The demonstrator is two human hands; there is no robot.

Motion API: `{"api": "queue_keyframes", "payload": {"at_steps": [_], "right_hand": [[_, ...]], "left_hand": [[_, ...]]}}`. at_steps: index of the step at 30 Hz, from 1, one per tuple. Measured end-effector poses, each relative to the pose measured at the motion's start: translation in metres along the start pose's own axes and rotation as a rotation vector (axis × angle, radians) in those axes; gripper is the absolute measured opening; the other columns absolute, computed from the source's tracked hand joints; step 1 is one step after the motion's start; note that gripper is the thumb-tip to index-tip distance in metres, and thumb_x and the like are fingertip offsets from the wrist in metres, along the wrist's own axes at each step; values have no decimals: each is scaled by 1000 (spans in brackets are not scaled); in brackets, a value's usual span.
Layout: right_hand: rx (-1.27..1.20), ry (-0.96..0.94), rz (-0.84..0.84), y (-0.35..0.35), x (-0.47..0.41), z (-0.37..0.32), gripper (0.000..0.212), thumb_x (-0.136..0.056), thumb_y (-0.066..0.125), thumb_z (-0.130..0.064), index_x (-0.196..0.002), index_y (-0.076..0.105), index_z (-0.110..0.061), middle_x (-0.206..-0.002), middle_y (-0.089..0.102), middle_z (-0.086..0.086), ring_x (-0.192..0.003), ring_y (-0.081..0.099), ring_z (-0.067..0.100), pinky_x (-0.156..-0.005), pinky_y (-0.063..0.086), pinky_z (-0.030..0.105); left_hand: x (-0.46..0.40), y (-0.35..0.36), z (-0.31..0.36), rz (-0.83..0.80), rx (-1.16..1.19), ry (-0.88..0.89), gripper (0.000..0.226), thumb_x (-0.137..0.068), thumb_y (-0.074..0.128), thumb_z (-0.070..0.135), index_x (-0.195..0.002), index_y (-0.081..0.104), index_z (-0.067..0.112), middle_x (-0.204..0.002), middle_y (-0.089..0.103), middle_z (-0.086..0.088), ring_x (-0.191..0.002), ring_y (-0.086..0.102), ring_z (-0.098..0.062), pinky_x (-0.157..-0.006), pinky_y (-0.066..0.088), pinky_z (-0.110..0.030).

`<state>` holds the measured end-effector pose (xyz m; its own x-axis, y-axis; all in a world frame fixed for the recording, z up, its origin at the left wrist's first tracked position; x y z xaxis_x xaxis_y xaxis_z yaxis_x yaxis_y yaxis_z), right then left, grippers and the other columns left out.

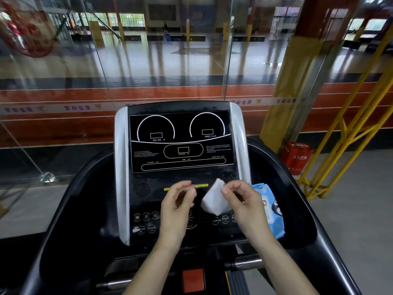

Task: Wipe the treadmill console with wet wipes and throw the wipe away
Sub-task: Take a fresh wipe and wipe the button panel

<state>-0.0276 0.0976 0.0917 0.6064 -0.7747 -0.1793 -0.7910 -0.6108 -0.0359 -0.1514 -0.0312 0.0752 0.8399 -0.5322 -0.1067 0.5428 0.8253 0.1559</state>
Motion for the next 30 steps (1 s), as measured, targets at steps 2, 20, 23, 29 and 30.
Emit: {"api": "queue_keyframes", "payload": {"at_steps": [2,20,23,29,30], "right_hand": [[57,-23,-19,1,-2,-1,12,-97,71,-10,-90,72,-19,-90,75,-2,-90,69,14,-82,54,23],[120,-37,24,-36,-12,-5,8,-105,61,-22,-100,55,-21,-63,51,-8,-55,40,6,-54,35,15],[123,63,47,-46,-15,-1,8,-103,64,-22,-100,57,-21,-74,62,2,-68,52,10,-61,42,15],[133,233,-206,-62,-14,7,27,-89,83,-13,-110,73,-27,-108,74,7,-99,71,17,-81,54,19],[227,220,-241,-61,-13,10,34,-85,86,-15,-113,74,-31,-112,71,2,-102,68,11,-83,52,16]], "left_hand": [[2,6,2,-99,-113,57,17,-94,74,15,-108,76,24,-106,77,5,-104,70,-13,-93,54,-30],[1,20,-18,-405,-109,-189,19,-96,73,16,-112,67,24,-83,65,-9,-73,64,-8,-76,51,-21],[-3,20,-17,-376,-180,-137,21,-88,81,10,-105,73,19,-80,63,-3,-63,56,-2,-61,42,-12],[0,19,-26,-290,-583,201,18,-89,80,27,-99,76,42,-92,63,18,-97,59,-9,-87,47,-26],[0,20,-27,-271,-617,239,14,-91,77,32,-99,75,43,-91,61,16,-98,58,-9,-87,46,-28]]}}
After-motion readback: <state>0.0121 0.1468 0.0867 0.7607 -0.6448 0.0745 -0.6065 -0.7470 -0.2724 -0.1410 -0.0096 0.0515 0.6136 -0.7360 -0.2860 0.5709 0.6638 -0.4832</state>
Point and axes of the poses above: each hand's wrist, its own x-axis away from the middle knuckle, its own y-axis out of the palm, z = x × y, the point moved 1 cm from there along -x, towards the middle knuckle
